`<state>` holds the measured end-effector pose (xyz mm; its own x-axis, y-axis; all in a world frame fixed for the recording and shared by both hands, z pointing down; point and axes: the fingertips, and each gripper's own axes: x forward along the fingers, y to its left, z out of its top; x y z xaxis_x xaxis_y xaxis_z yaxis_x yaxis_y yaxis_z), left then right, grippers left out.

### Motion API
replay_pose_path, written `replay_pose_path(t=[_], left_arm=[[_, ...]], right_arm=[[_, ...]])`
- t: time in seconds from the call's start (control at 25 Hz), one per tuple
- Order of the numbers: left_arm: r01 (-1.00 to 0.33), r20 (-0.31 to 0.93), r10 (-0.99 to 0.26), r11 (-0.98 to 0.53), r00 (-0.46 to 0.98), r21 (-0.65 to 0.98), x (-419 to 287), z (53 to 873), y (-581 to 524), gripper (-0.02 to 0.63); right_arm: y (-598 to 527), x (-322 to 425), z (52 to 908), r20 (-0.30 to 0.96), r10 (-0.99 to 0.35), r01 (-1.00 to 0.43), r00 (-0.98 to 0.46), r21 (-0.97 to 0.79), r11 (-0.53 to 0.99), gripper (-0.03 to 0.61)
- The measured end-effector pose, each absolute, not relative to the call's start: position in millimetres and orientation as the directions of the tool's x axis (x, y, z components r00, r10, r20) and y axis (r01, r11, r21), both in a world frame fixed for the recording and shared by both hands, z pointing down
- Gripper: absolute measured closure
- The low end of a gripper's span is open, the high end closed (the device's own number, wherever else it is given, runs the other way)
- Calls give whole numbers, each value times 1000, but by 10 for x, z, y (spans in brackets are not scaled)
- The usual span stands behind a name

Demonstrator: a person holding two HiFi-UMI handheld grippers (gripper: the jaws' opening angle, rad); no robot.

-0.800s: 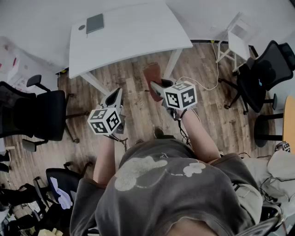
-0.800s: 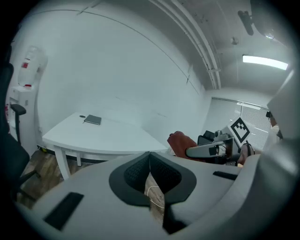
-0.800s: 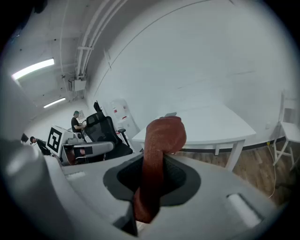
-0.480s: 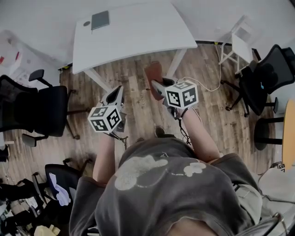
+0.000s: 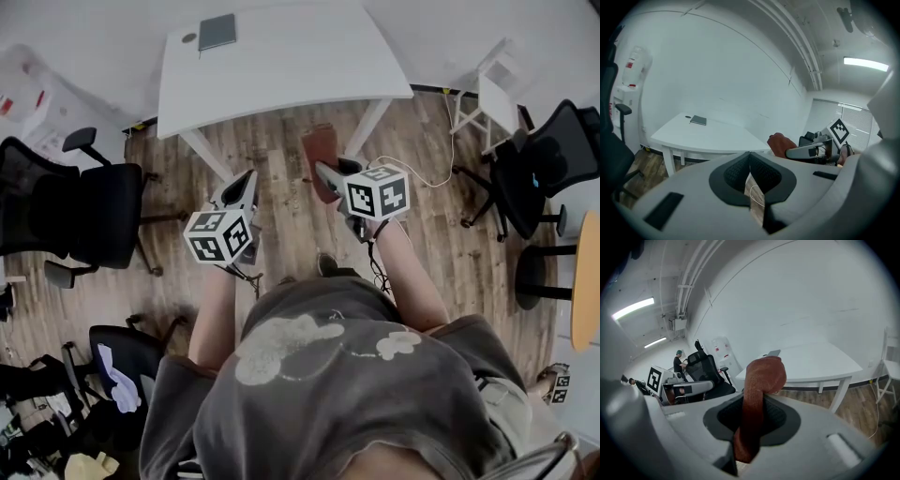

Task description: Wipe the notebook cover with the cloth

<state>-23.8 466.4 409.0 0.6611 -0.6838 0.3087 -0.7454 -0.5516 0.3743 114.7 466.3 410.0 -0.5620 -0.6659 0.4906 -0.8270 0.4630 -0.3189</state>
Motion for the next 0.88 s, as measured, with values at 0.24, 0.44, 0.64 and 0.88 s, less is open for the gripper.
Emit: replay_pose_path(t=[0.24, 0.44, 0.64, 0.88], left_arm=[[-740, 309, -678, -553, 667, 384, -492, 4149, 4706, 620], [-740, 335, -664, -548, 668, 390, -657, 4286, 4662, 620], [-736, 345, -655, -540, 672, 409, -680, 4388, 4590, 620], [-760, 346, -683, -511, 643, 402, -650, 4386, 4177, 620]], right_arm=[[4666, 986, 4133, 476, -678, -828, -560, -337, 447, 500], [4658, 966, 4258, 486, -692, -843, -534, -368, 392, 499], [4590, 1003, 4418, 506, -687, -848, -522, -390, 358, 499], [4128, 1151, 4494, 500, -678, -838, -538, -405, 367, 499]])
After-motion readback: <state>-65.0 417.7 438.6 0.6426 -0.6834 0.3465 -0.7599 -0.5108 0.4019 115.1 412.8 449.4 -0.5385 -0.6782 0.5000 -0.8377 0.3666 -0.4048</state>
